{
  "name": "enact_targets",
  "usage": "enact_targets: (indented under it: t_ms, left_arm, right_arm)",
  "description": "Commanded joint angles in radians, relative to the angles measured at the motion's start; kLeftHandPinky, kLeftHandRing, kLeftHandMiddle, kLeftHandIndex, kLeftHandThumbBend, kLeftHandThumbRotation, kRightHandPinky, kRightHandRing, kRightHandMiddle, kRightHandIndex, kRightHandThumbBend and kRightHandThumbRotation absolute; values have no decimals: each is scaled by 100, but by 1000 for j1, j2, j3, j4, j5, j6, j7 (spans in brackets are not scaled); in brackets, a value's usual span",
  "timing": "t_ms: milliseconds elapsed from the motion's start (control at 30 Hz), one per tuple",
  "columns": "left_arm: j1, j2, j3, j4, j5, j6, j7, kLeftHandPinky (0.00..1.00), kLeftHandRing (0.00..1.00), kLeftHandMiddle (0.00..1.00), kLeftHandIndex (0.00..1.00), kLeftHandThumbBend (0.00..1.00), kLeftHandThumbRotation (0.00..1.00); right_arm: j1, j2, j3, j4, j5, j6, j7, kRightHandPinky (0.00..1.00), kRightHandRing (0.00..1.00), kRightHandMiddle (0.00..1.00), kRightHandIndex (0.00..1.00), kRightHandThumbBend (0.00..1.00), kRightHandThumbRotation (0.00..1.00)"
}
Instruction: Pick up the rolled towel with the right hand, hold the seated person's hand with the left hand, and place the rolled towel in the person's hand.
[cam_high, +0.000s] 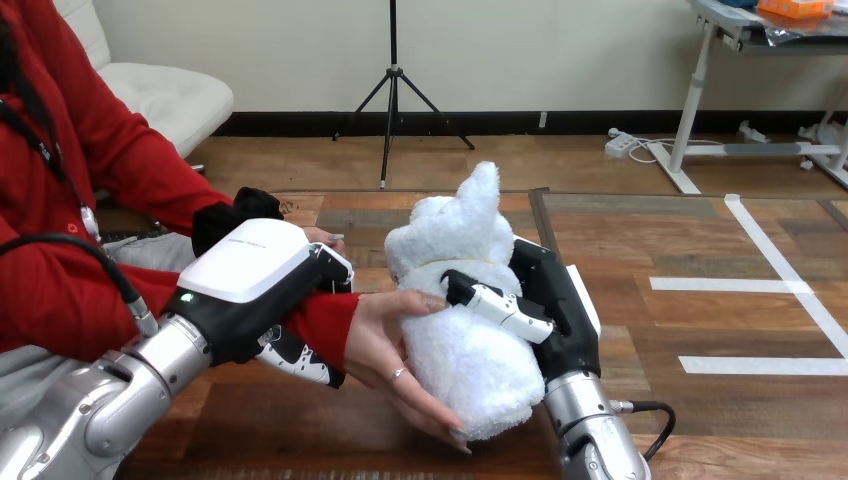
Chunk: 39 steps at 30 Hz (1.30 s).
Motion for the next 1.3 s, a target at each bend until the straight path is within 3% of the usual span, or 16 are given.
enact_targets:
  t_ms: [0, 1267]
  left_arm:
    - [-11, -1, 47, -37, -24, 17, 12, 29, 32, 37, 36, 81, 3]
    - [-16, -9, 35, -13, -13, 10, 29, 29, 33, 37, 37, 80, 4]
  right_arm:
    - [-49, 221, 30, -31, -24, -71, -41, 8, 13, 23, 27, 57, 0]
    - [-42, 198, 90, -37, -48, -72, -137, 14, 17, 29, 33, 66, 0]
